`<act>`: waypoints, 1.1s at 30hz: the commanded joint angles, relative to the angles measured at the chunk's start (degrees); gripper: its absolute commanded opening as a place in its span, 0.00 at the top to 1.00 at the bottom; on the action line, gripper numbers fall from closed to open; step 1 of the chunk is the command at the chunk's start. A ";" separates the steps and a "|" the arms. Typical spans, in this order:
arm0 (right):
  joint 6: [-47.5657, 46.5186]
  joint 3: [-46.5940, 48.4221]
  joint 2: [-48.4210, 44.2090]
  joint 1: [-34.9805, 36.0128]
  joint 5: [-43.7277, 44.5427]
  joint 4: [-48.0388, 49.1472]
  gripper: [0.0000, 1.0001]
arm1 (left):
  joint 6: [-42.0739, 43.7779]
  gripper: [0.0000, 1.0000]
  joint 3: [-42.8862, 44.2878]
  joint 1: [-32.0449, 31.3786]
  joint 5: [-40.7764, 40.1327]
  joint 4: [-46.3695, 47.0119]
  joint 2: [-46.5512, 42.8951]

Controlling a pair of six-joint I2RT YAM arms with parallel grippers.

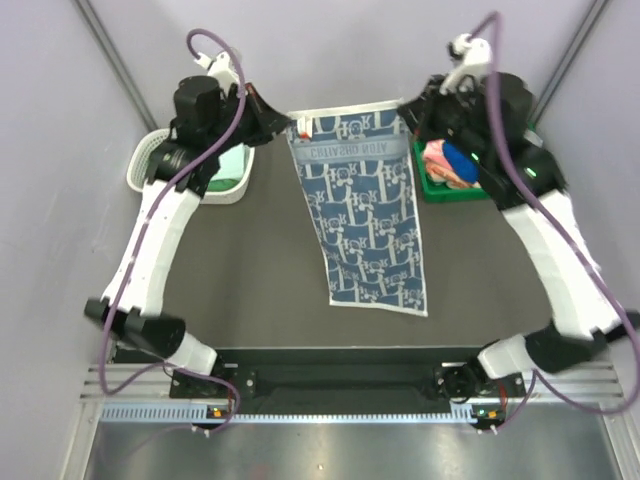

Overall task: Fold and stack the towels
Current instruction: Flatten out the crumpled towel

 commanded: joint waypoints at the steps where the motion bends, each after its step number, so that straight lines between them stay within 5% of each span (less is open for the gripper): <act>1: 2.38 0.87 12.13 -9.09 -12.71 4.75 1.00 | -4.52 1.00 0.10 4.96 2.59 7.63 7.74; 8: 7.39 8.85 38.40 -15.10 -18.00 14.34 1.00 | -1.19 1.00 12.30 6.46 0.66 10.46 31.29; 12: 8.02 11.86 43.28 -15.89 -17.30 15.75 1.00 | 0.65 1.00 20.13 6.55 0.22 8.80 41.93; 22: 4.23 3.26 37.84 -17.03 -9.39 19.09 1.00 | 1.28 1.00 7.05 6.55 0.66 17.76 39.22; 33: 5.02 3.68 39.58 -19.93 -10.09 19.01 1.00 | 1.98 1.00 8.18 6.02 -0.48 19.95 42.47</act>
